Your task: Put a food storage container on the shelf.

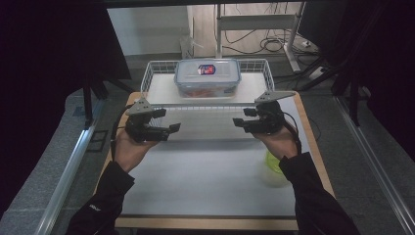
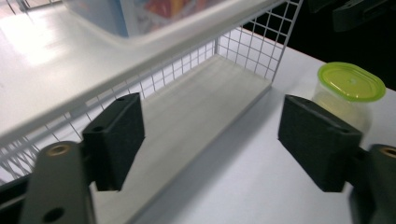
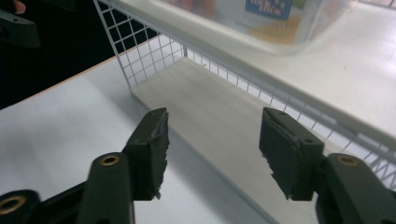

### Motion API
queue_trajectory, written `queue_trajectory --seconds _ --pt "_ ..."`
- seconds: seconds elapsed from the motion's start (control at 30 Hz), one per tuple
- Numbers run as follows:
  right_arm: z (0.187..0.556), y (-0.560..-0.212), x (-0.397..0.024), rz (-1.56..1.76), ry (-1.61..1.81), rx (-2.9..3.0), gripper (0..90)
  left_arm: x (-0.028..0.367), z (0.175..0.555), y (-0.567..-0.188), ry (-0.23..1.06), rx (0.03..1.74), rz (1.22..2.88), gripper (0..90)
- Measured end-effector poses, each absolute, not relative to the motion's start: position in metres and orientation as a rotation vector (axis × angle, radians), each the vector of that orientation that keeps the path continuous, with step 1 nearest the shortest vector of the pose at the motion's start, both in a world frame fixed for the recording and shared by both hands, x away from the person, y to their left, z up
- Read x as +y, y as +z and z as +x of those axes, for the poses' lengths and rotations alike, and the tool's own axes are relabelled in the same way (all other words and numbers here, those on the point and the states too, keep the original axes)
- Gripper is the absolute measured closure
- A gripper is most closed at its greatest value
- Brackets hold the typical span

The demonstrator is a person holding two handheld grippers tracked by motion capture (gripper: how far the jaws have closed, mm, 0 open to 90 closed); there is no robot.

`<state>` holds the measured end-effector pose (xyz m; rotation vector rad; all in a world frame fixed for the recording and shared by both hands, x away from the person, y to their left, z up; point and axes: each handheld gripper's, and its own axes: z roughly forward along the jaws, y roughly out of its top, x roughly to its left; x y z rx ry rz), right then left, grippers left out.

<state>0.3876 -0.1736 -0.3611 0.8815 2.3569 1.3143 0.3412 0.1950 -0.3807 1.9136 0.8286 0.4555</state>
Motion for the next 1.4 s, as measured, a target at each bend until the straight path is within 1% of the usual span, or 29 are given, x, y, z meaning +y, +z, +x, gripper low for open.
queue_trajectory --seconds 0.17,0.33,0.37,0.4,0.53,0.57,0.8,1.07,1.4 --pt "0.378 -0.366 -0.181 0.878 1.3 2.359 34.3 0.196 0.331 -0.393 0.443 0.836 1.923 16.4" --pt "0.369 -0.374 -0.187 0.86 1.291 2.357 28.4 0.196 0.32 -0.405 0.408 0.839 1.883 13.1" --pt "0.369 -0.374 -0.187 0.86 1.291 2.357 28.4 0.196 0.32 -0.405 0.408 0.839 1.883 12.3" --pt "0.365 -0.379 -0.188 0.858 1.293 2.362 25.5 0.195 0.315 -0.41 0.402 0.837 1.881 11.4" --pt "0.359 -0.387 -0.189 0.856 1.288 2.361 22.2 0.192 0.306 -0.416 0.422 0.832 1.899 8.6" --pt "0.354 -0.392 -0.189 0.862 1.296 2.36 18.5 0.19 0.299 -0.421 0.441 0.824 1.91 8.3" --pt "0.338 -0.407 -0.187 0.863 1.315 2.354 11.5 0.183 0.283 -0.437 0.465 0.807 1.932 4.3" --pt "0.321 -0.428 -0.189 0.863 1.301 2.36 7.2 0.177 0.266 -0.461 0.462 0.801 1.968 0.2" --pt "0.297 -0.459 -0.19 0.827 1.322 2.368 7.5 0.177 0.252 -0.494 0.412 0.824 1.976 0.0"
